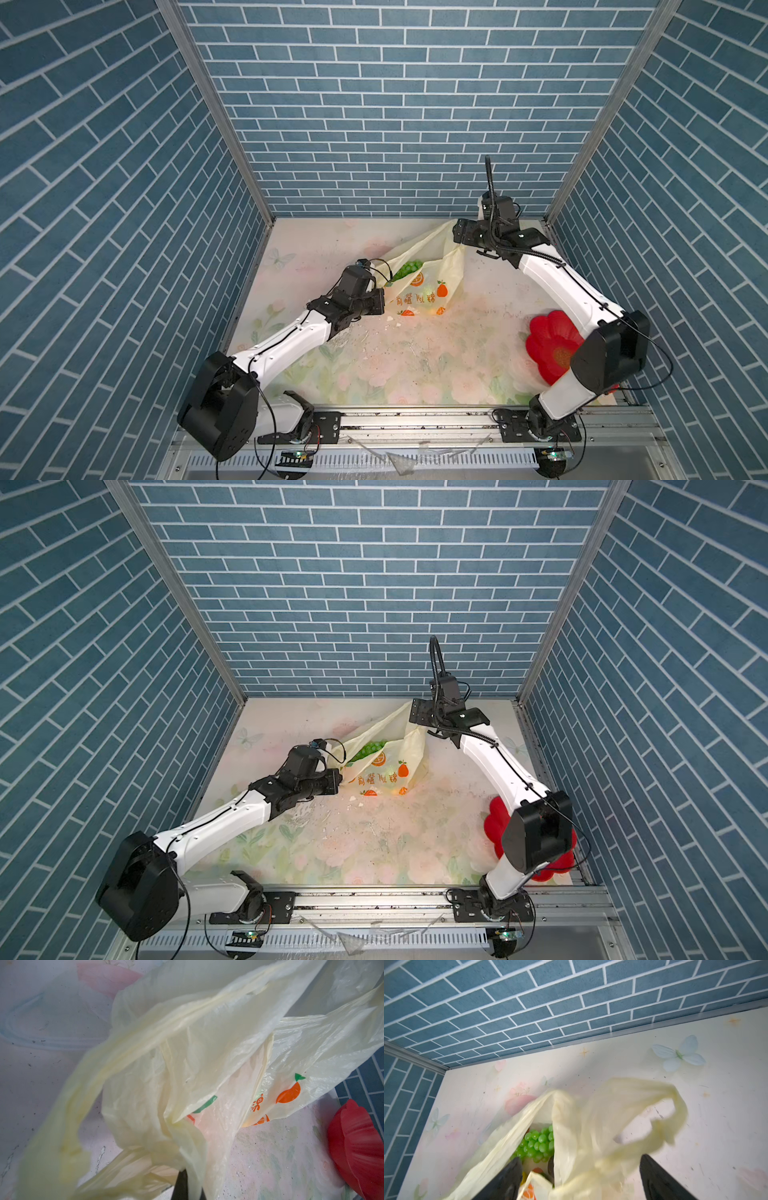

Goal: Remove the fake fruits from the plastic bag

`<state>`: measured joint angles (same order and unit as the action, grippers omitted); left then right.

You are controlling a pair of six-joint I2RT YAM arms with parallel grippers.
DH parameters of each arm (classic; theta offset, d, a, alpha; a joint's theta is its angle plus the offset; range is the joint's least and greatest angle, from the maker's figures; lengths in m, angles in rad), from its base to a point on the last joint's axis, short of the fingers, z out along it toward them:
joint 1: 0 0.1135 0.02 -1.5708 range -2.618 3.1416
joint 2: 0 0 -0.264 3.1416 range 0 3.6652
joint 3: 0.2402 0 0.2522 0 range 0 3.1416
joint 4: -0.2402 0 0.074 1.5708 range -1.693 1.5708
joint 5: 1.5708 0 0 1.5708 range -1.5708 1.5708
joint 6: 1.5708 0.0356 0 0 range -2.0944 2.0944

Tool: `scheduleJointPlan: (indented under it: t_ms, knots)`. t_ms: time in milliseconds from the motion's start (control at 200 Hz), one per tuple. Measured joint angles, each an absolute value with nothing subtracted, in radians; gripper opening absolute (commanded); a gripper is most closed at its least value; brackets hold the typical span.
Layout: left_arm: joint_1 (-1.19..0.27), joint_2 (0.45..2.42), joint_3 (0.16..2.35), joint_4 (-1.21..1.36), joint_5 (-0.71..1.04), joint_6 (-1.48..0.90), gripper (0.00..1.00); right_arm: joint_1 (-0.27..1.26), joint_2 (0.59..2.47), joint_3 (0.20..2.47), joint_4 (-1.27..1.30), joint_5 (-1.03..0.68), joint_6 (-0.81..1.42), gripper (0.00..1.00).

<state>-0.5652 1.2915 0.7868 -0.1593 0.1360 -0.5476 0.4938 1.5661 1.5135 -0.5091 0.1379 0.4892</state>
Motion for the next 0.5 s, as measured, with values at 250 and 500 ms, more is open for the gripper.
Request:
scheduleJointPlan:
  t_ms: [250, 500]
  knots:
    - [-0.611, 1.284, 0.787, -0.149, 0.122, -0.569, 0.0, 0.652, 1.49, 1.394, -0.508, 0.308, 0.549, 0.85]
    - [-0.616, 1.23, 0.787, -0.15, 0.082, -0.596, 0.0, 0.661, 1.669, 1.378, -0.49, 0.346, 0.575, 0.41]
